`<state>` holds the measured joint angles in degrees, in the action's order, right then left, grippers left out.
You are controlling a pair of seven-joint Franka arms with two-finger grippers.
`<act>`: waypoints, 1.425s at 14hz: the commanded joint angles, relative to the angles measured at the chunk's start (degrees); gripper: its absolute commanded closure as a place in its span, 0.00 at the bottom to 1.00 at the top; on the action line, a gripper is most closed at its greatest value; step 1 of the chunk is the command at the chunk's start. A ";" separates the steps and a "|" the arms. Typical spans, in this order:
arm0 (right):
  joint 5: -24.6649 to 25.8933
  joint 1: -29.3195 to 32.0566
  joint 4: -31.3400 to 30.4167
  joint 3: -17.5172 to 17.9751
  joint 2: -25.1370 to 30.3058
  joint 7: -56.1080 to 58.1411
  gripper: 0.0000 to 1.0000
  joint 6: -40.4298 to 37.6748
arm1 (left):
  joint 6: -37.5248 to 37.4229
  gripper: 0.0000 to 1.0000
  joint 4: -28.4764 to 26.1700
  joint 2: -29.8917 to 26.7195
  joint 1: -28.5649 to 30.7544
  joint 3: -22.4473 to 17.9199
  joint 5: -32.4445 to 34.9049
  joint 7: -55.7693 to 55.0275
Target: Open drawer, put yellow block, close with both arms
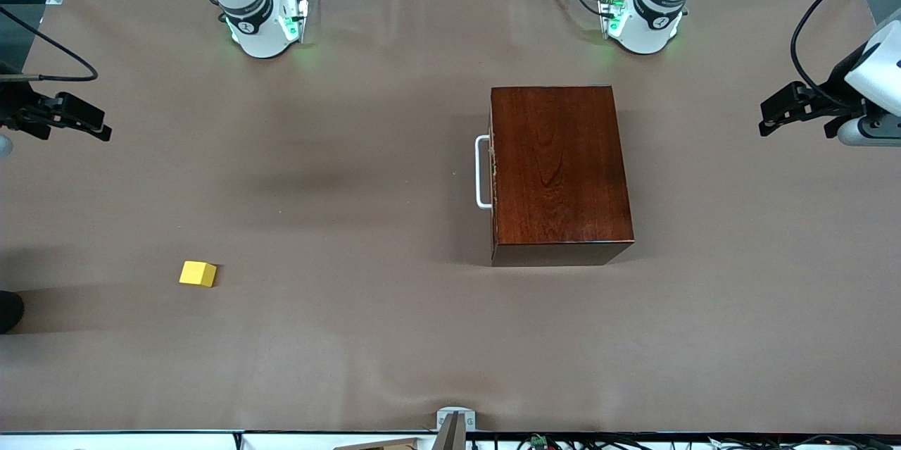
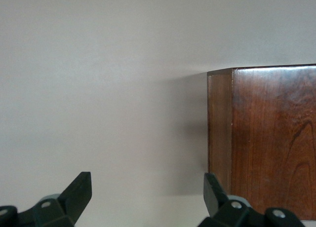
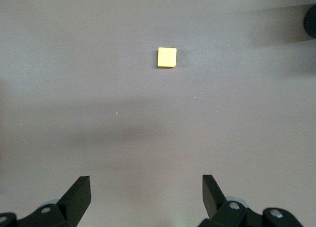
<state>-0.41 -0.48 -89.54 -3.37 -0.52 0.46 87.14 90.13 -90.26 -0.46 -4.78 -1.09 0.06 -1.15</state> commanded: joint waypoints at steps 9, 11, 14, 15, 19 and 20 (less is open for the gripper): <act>-0.56 0.83 0.60 0.47 0.08 0.33 0.00 -0.39 | 1.01 0.00 -0.01 0.20 0.21 0.04 -1.47 -0.61; -0.56 0.57 0.60 0.47 -0.53 0.33 0.00 -0.04 | 1.89 0.00 0.52 0.55 -0.05 0.04 -1.38 -0.61; -0.47 -0.05 0.68 0.73 -1.76 0.51 0.00 0.05 | 1.89 0.00 1.14 1.34 -0.66 0.30 -1.30 -0.61; -0.47 -0.05 0.68 0.73 -1.85 0.60 0.00 0.14 | 1.89 0.00 1.22 1.69 -0.58 0.39 -1.47 -0.70; -0.38 -0.75 1.29 0.82 -5.71 1.04 0.00 0.23 | 2.07 0.00 1.57 2.57 -1.10 1.44 -1.65 -0.70; -0.30 -1.27 2.08 0.73 -6.68 1.04 0.00 0.14 | 2.16 0.00 2.27 2.75 -1.37 3.45 -1.30 -1.13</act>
<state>-0.44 -0.93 -89.57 -2.66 -4.76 0.87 87.53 92.28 -90.04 1.34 -5.67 0.13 -0.46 -1.15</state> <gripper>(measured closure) 0.000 0.000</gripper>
